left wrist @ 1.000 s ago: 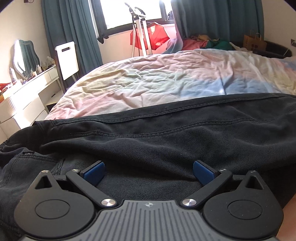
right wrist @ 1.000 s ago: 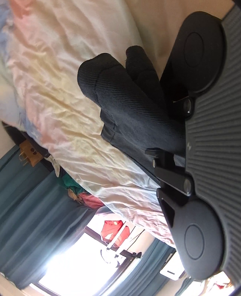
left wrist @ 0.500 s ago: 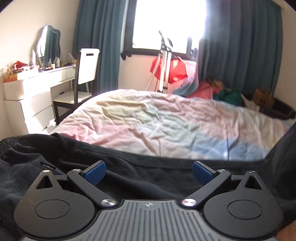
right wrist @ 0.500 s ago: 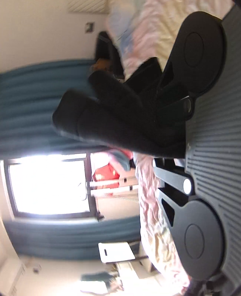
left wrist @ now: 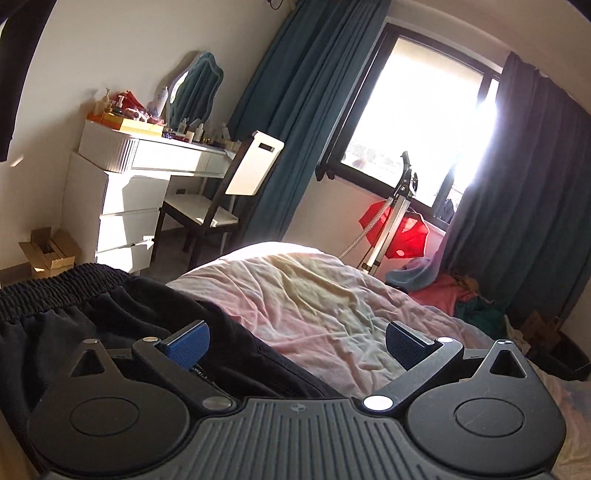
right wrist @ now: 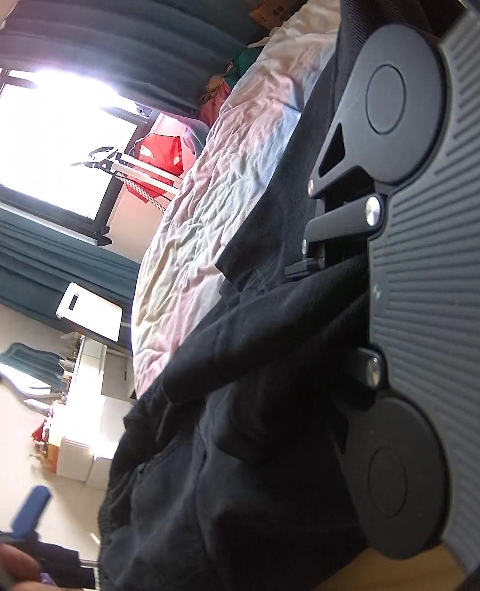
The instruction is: Fold clothes
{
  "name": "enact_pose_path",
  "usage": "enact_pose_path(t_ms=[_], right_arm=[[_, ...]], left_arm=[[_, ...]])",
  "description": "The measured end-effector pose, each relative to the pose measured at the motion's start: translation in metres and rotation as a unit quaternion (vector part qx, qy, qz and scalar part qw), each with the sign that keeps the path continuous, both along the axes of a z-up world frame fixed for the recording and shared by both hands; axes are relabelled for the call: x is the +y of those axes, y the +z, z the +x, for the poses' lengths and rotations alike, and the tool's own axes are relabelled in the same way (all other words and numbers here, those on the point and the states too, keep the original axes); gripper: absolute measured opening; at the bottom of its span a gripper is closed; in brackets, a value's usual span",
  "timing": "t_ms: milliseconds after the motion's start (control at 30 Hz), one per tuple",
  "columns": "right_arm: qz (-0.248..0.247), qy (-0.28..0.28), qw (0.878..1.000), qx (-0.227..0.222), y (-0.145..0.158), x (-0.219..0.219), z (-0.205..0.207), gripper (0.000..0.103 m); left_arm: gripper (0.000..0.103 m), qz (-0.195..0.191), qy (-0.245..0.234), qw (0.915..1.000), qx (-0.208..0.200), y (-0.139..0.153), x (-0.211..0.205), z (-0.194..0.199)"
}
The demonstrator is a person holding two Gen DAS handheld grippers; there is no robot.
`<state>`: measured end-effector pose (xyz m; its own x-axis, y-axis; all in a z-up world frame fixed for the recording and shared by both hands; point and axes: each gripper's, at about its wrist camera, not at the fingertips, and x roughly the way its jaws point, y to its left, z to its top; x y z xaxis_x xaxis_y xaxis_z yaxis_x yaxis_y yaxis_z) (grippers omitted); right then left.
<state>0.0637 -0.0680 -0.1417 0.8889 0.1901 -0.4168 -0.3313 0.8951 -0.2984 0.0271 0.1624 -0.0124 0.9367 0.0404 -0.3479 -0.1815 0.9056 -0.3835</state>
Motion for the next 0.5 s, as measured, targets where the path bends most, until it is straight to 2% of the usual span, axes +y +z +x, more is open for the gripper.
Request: enact_pose_path(t_ms=[133,233,333,400,467,500], right_arm=[[0.028,0.0,0.998,-0.053,0.034,0.004,-0.011,0.015],[0.031,0.042,0.998,-0.035,0.031,0.022,-0.013,0.015],[0.021,0.048,0.999,0.01,0.009,0.026,-0.012,0.016],[0.042,0.049,0.997,0.038,0.009,0.016,-0.011,0.018],[0.069,0.051,0.994,0.063,0.016,0.006,-0.011,0.025],[0.085,0.057,0.991,0.085,0.022,0.0,-0.011,0.035]], left_arm=[[0.102,0.006,-0.024,0.9997,-0.005,-0.002,-0.008,0.002],[0.102,0.022,-0.044,0.9988,-0.003,-0.005,-0.017,0.004],[0.102,0.043,-0.066,0.9968,0.009,-0.013,-0.029,0.01],[0.102,0.058,-0.085,0.9945,0.019,-0.018,-0.038,0.012],[0.102,0.081,-0.1,0.9913,0.026,-0.023,-0.049,0.014],[0.102,0.094,-0.106,0.9894,0.029,-0.026,-0.056,0.014]])
